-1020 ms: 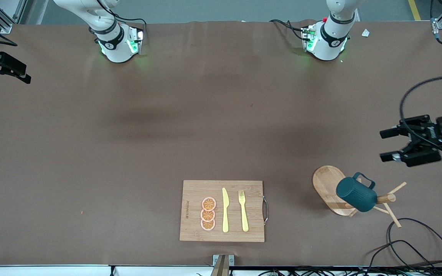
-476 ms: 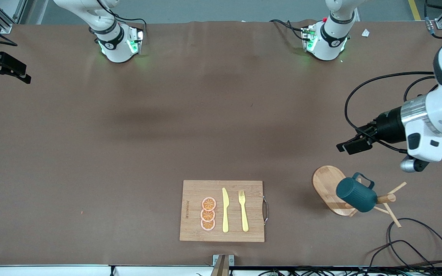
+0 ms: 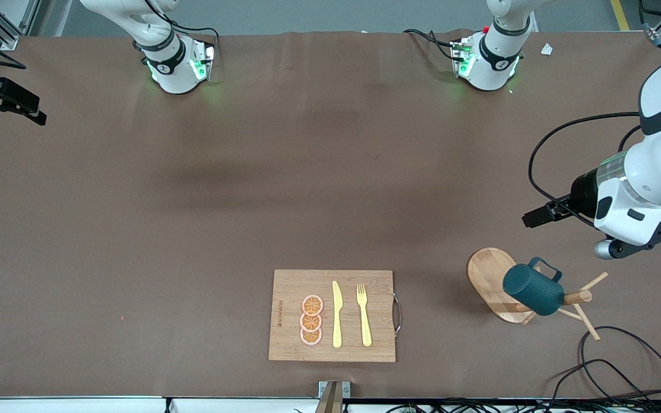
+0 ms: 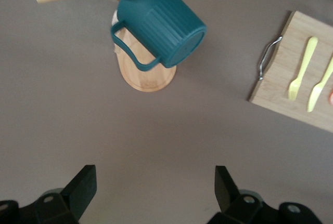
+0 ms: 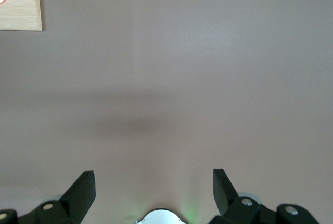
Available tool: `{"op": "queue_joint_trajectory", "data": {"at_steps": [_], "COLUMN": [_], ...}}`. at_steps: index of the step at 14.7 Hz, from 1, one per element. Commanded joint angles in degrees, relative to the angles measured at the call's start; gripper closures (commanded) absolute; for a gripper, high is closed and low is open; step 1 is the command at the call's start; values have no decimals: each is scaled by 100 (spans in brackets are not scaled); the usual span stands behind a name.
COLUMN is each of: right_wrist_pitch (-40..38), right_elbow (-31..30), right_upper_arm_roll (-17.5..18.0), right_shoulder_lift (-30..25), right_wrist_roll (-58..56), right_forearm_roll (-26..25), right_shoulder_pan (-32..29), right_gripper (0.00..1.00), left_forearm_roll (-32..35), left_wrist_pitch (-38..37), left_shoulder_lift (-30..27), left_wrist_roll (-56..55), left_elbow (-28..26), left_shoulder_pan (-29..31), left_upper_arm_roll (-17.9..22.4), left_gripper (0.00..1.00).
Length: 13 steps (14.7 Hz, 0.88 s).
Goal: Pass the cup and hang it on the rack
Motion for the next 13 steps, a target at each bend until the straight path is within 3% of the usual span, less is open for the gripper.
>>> {"op": "queue_joint_trajectory", "data": {"at_steps": [1,4,9,13], "right_wrist_pitch": [59,59,59,33], "right_elbow": [-153,-153,-153,-153], "right_upper_arm_roll": [-9,-9,-9,-9], "right_shoulder_lift": [-158,-150,-150,-158], "right_wrist_roll": [12,12,12,21], "right_forearm_roll": [-44,-44,-44,-35], "right_shoulder_pan": [20,20,20,20], "right_gripper": [0,0,0,0], "left_forearm_roll": [182,191,33,-748], "left_wrist_pitch": [-188,-258,-635,-636], "left_shoulder_lift": [-282,-782,-1433,-1986], "left_wrist_roll": [511,949,2075,2892], "left_elbow": [27,18,-26,-499], "left_shoulder_pan": [93,155,-907,-1795], "left_upper_arm_roll": [-12,268,1822,3343], "left_gripper": [0,0,0,0]}}
